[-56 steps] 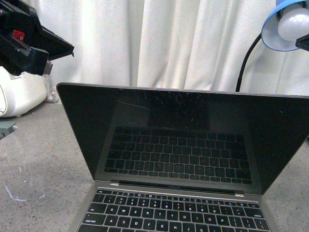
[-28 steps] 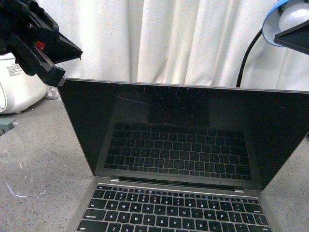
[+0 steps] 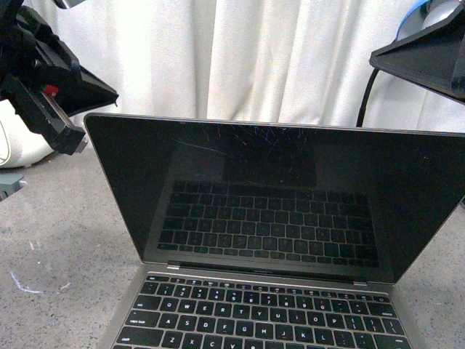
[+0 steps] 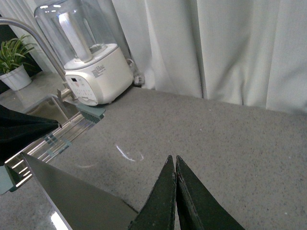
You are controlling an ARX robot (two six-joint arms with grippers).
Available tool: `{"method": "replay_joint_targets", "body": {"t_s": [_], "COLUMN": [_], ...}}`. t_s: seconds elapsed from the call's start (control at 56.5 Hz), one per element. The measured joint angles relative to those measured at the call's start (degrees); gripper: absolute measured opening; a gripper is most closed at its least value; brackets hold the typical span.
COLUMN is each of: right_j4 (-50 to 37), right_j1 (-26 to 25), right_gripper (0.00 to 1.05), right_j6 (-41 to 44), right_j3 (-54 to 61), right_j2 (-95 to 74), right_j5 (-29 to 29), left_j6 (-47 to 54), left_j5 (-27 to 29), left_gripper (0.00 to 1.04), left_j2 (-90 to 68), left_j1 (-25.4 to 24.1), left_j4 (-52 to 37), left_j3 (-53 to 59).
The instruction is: Close laptop
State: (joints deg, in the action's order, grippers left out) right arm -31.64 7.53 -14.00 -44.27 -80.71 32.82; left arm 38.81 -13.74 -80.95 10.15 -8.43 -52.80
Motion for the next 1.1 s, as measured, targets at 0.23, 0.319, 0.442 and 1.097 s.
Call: {"method": "replay_joint_targets", "body": {"t_s": [0.23,0.319,0.442,1.097], "right_j4": [1.09,1.05,0.22,-3.87], "right_j1": [-1.18,-1.68,-1.88,8.57], "right_gripper": [0.01,0.01,0.01,0.01], "right_j6": [-1.68,-2.80,-4.44,-11.52], "right_j3": [2.80,3.37,4.35,13.70], "right_j2": [-0.02,0.00,0.39,6.49], "right_j5": [-1.40,-1.42,-1.25,-6.93], "left_j6": [0.20,0.22,0.44,1.18], "left_j5": [-0.35,-0.37,-0.87,-7.87], "left_gripper": [0.04,0.04,0.04,0.04], "left_j2": [0.74,0.83,1.09,10.97], "left_j1": [0.59,0.85,1.09,-0.04], "left_j4": [-0.61,-0.59,-0.57,1.79], "left_j3": [1.29,1.33,1.79,13.49]}}
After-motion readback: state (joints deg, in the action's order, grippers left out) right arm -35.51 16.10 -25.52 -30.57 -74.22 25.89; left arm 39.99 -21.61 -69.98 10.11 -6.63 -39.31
